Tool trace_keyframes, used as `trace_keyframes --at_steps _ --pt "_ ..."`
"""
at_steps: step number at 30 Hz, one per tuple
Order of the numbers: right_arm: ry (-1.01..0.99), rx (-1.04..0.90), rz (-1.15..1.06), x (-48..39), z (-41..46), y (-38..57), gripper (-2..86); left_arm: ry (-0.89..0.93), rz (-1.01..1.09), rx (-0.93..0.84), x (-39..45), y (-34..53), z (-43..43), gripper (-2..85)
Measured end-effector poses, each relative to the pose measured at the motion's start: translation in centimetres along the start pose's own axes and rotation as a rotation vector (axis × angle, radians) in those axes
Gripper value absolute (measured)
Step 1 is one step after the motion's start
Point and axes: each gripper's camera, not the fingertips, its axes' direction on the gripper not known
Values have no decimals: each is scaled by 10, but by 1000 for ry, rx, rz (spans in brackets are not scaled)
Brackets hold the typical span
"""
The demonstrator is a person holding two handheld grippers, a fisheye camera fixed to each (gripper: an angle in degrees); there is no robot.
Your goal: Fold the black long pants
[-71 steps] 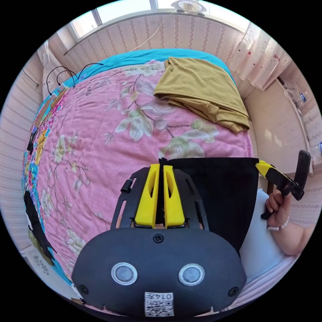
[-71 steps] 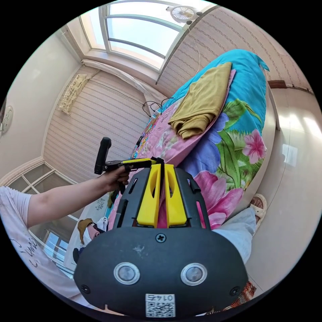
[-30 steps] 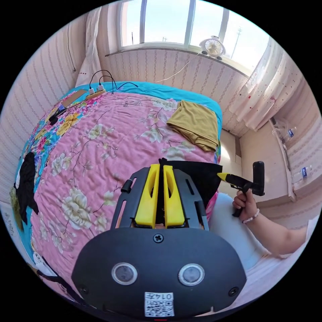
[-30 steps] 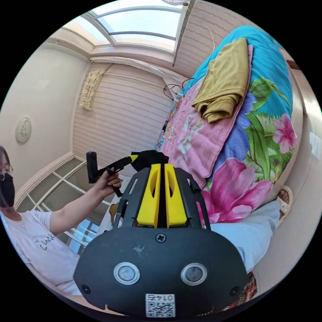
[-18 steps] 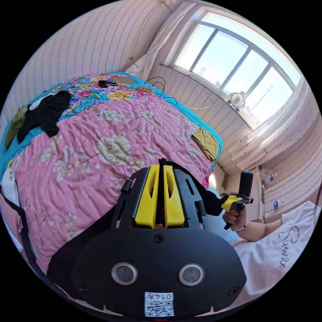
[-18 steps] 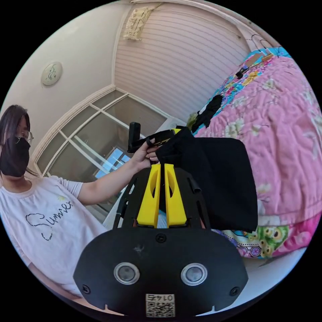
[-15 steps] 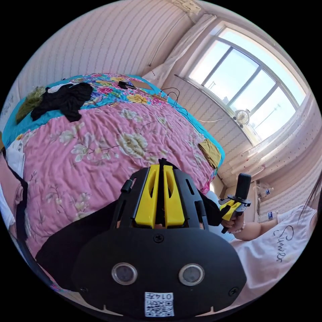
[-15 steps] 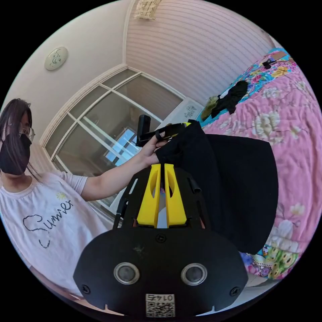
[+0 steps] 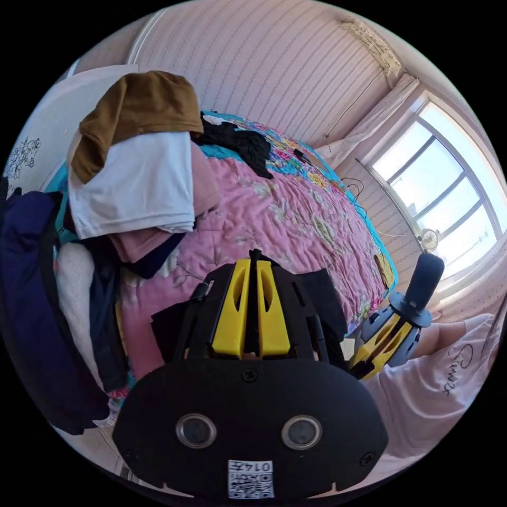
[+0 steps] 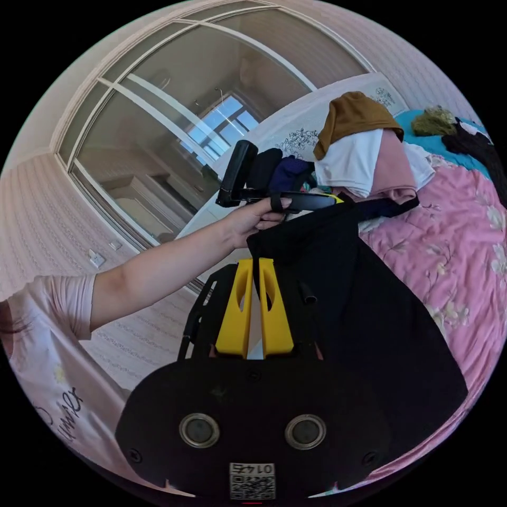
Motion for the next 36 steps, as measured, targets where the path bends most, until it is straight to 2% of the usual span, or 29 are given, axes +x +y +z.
trace_keyframes --at_steps 2,5,10,15,20,22,27,31,34,36 --pt "39 -106 -3 19 92 -11 39 -92 -115 -10 -39 17 -14 40" --pt "-34 -235 34 51 180 2 59 -170 -205 59 -68 48 -39 49" --pt "-25 -274 -34 89 224 63 60 -190 -181 134 -63 107 -65 46" --pt "78 -305 101 174 214 137 49 -213 -148 102 -27 160 -52 24" --pt "388 -239 354 277 172 213 7 -206 123 8 66 197 -5 -8" --pt "447 -241 374 300 175 214 2 -181 227 -50 100 202 18 -9" --pt "635 -332 239 336 228 168 -3 -224 406 -195 157 207 73 -10" --pt "777 -487 209 388 290 140 -4 -334 517 -423 169 219 120 -10" --pt "818 -616 192 432 322 144 -4 -384 597 -395 177 233 130 -10" --pt "812 -629 180 447 323 145 -5 -376 576 -382 178 238 131 -10"
